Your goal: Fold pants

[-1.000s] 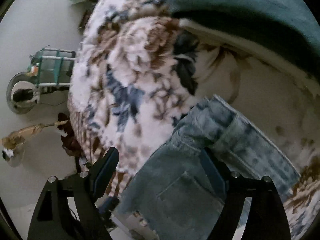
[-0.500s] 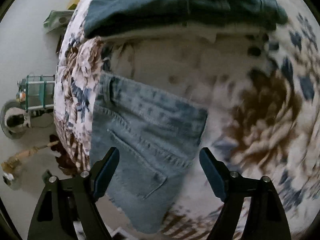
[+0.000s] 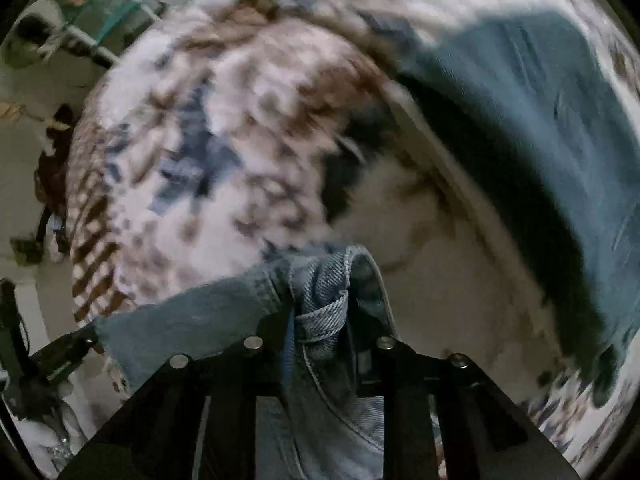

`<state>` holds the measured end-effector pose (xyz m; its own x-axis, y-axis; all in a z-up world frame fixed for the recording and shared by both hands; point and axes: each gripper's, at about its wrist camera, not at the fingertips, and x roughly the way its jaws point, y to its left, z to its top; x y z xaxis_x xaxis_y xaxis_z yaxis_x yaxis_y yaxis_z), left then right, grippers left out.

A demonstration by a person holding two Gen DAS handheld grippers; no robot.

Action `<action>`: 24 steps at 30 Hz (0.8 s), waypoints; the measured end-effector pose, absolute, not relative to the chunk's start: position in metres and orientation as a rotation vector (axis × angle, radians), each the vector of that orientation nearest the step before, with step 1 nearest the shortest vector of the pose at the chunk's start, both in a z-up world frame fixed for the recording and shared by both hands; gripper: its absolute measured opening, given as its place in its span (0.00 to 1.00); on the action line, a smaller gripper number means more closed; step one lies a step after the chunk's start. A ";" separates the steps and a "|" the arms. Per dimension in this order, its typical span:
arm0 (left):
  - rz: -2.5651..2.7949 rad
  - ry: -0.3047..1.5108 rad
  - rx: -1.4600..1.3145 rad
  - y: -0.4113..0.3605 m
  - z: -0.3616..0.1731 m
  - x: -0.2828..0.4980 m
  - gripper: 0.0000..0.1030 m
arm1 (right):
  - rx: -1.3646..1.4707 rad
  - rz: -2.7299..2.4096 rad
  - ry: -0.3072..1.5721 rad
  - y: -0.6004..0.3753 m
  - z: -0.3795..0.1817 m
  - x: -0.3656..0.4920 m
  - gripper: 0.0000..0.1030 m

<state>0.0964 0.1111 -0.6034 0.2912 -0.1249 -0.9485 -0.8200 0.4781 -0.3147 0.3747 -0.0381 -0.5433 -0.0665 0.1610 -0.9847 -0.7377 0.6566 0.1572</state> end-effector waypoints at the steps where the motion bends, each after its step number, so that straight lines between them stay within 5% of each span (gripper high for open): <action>1: 0.584 1.213 -0.982 0.110 -0.606 0.099 0.22 | -0.498 0.797 1.451 -0.037 -0.541 0.376 0.21; 6: 0.614 1.257 -0.996 0.105 -0.618 0.099 0.23 | -0.529 0.744 1.566 -0.028 -0.578 0.391 0.30; 8: 0.613 1.246 -1.024 0.104 -0.607 0.085 0.25 | -0.369 0.726 1.603 -0.045 -0.565 0.402 0.48; 9: 0.606 1.237 -1.041 0.101 -0.599 0.074 0.31 | -0.303 0.734 1.593 -0.056 -0.555 0.404 0.56; 11: 0.582 1.200 -1.116 0.090 -0.582 0.050 0.81 | -0.183 0.770 1.559 -0.085 -0.529 0.402 0.79; 13: 0.530 1.153 -1.225 0.069 -0.568 0.028 0.91 | -0.117 0.774 1.547 -0.114 -0.513 0.393 0.79; 24: 0.395 1.072 -1.922 -0.069 -0.618 0.010 0.89 | -0.011 0.614 1.782 -0.237 -0.567 0.314 0.79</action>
<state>0.0098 -0.0691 -0.6175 0.5779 -0.5270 -0.6231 -0.8055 -0.2453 -0.5395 0.3136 -0.2373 -0.5669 -0.3090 0.3027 -0.9016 -0.3171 0.8610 0.3977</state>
